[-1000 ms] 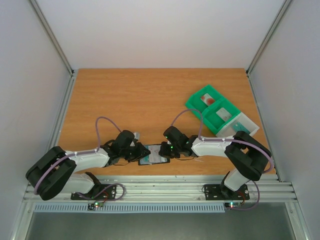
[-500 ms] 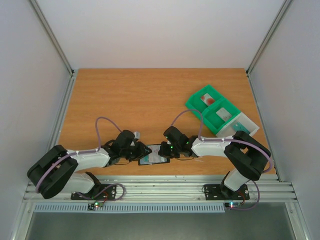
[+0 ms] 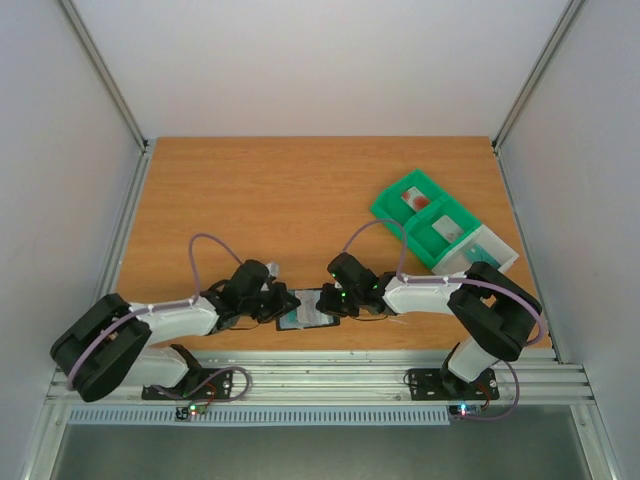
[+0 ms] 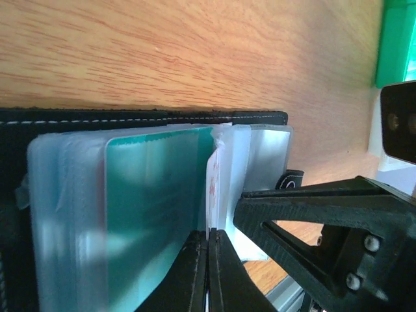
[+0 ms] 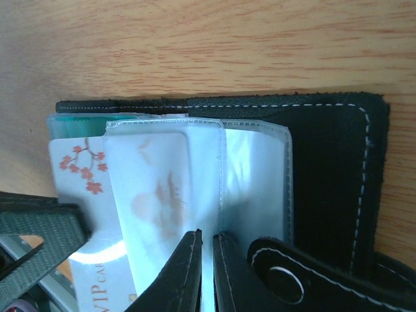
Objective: Take the credit cards out of the card holder
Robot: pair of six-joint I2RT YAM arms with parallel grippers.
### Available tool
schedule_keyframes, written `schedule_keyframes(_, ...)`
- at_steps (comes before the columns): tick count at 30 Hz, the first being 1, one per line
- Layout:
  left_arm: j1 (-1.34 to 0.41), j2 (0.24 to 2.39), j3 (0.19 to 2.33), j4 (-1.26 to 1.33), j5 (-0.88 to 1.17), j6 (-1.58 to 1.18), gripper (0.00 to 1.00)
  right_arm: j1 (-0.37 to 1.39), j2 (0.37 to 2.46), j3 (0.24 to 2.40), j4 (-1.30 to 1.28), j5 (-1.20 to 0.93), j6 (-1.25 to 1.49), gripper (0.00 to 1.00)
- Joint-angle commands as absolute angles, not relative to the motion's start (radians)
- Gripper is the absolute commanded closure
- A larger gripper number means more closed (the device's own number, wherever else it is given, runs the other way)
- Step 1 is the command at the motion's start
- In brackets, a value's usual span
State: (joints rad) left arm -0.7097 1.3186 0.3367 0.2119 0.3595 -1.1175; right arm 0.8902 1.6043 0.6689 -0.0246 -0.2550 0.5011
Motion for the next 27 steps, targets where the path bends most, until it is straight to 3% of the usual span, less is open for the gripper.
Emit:
schedule_keyframes(1,-0.713,1.229,0.332,0.054,0.260,-1.083,1.00,0.896,1.664,0.629,-0.089,-0.216,0.521,0.91)
schedule_keyframes(14,-0.712,0.963,0.407,-0.289,0.118,-0.955,1.00,0.894,1.580,0.659,-0.093,-0.249,0.443,0.88)
schedule_keyframes(21,-0.711,0.884,0.426,-0.287,0.257,-0.830,1.00,0.887,1.337,0.772,-0.323,-0.226,0.159,0.84)
schedule_keyframes(27,-0.711,0.777,0.472,-0.315,0.409,-0.736,0.99,0.881,1.216,0.925,-0.564,-0.330,-0.096,0.84)
